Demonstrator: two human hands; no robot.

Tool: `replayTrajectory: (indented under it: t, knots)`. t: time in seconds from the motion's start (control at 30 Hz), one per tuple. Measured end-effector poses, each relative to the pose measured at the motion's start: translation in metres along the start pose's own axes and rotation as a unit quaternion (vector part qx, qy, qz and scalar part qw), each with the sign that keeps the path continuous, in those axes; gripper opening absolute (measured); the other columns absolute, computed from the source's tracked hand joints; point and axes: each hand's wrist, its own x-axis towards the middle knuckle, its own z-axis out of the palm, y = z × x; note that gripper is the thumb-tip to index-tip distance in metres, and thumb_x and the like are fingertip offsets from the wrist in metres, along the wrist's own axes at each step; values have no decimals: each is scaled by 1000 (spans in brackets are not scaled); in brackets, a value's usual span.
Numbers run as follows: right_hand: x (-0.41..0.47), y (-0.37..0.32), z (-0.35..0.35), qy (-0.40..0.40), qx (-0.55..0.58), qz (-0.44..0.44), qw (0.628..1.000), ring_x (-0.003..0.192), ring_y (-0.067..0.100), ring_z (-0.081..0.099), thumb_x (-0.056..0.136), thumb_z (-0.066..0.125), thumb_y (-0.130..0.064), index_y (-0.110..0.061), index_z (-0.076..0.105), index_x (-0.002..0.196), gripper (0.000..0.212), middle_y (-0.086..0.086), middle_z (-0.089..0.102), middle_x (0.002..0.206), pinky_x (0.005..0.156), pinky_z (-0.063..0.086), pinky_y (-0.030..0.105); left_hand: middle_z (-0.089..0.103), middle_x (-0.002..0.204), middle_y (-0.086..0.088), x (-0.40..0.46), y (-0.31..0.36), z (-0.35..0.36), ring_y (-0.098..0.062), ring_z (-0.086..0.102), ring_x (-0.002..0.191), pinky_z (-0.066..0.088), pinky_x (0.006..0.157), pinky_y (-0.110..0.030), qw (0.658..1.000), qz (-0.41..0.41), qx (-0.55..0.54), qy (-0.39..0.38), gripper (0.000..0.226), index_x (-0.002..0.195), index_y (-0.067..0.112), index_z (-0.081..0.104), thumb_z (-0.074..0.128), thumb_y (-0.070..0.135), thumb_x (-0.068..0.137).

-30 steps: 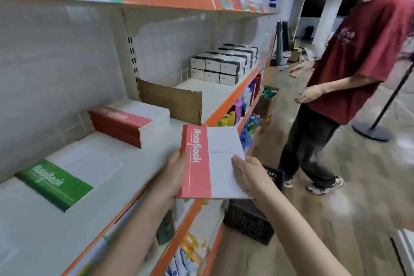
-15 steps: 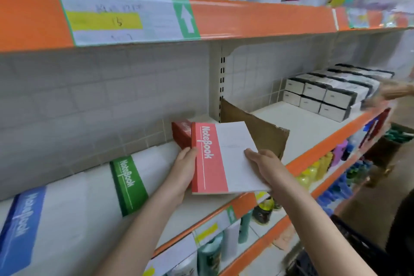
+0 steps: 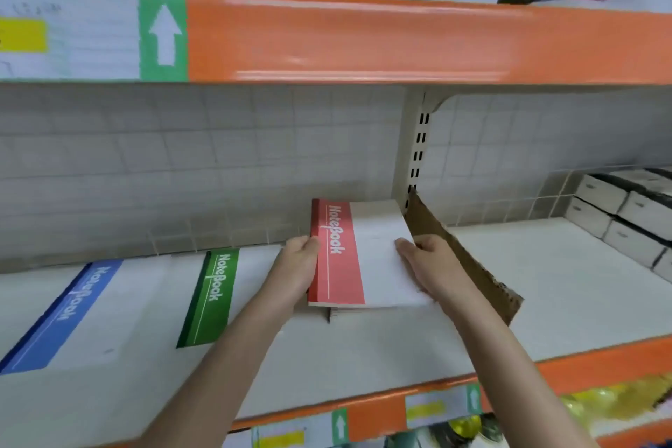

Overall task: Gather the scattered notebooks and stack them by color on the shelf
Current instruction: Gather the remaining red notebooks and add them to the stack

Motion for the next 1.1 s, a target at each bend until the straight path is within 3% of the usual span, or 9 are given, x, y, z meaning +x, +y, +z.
replayTrajectory:
  t: [0.13, 0.23, 0.37, 0.5, 0.7, 0.83, 0.97, 1.1]
  knots:
    - [27, 4, 1, 6, -89, -40, 995, 53, 14, 41, 94, 49, -28, -14, 39, 63, 35, -3, 42, 59, 48, 29, 24, 67, 100, -29, 14, -1, 11, -40, 65, 91, 47, 78, -36, 998, 22, 41, 48, 41, 97, -12, 61, 38, 21, 101]
    - [43, 4, 1, -6, -131, -52, 990, 70, 22, 50, 93, 50, -30, -10, 49, 76, 27, 1, 50, 72, 54, 33, 25, 67, 96, -30, 23, -2, 15, -42, 64, 92, 50, 80, -41, 993, 30, 75, 86, 41, 94, -15, 61, 42, 22, 100]
    - [58, 6, 2, -2, -172, -64, 983, 80, 28, 57, 92, 52, -32, -3, 56, 89, 29, 11, 60, 86, 63, 37, 27, 69, 83, -19, 35, -8, 17, -34, 64, 79, 43, 62, -26, 986, 31, 116, 112, 38, 85, -9, 64, 46, 22, 98]
    - [68, 9, 7, 5, -192, -56, 980, 89, 31, 61, 93, 52, -32, -1, 59, 97, 32, 15, 65, 97, 69, 45, 29, 66, 71, -5, 47, -8, 20, -16, 58, 62, 36, 44, -13, 978, 41, 161, 129, 34, 77, 3, 65, 46, 22, 97]
    - [70, 17, 8, 31, -226, -76, 971, 86, 30, 59, 94, 52, -31, -3, 58, 93, 29, 14, 64, 97, 69, 46, 30, 67, 80, -9, 58, -13, 28, -14, 58, 65, 37, 46, -13, 957, 62, 249, 135, 36, 87, -1, 65, 40, 22, 99]
    - [72, 20, 10, 32, -227, -85, 970, 94, 32, 59, 94, 53, -29, -2, 59, 98, 28, 16, 60, 105, 78, 47, 34, 68, 80, -11, 61, -18, 29, -23, 63, 72, 41, 56, -23, 940, 78, 297, 146, 34, 84, 0, 66, 42, 20, 98]
    - [74, 23, 13, 38, -233, -84, 968, 95, 32, 58, 95, 52, -27, -2, 58, 102, 27, 16, 56, 110, 78, 46, 34, 62, 68, -2, 62, -22, 31, -15, 57, 60, 35, 48, -17, 931, 101, 316, 152, 29, 71, 5, 61, 45, 12, 95]
    - [72, 25, 15, 42, -236, -76, 968, 94, 31, 58, 96, 50, -28, -2, 59, 107, 29, 16, 51, 118, 80, 47, 34, 60, 67, 0, 62, -24, 31, -11, 54, 58, 33, 48, -16, 930, 113, 310, 159, 27, 74, 7, 61, 46, 13, 95]
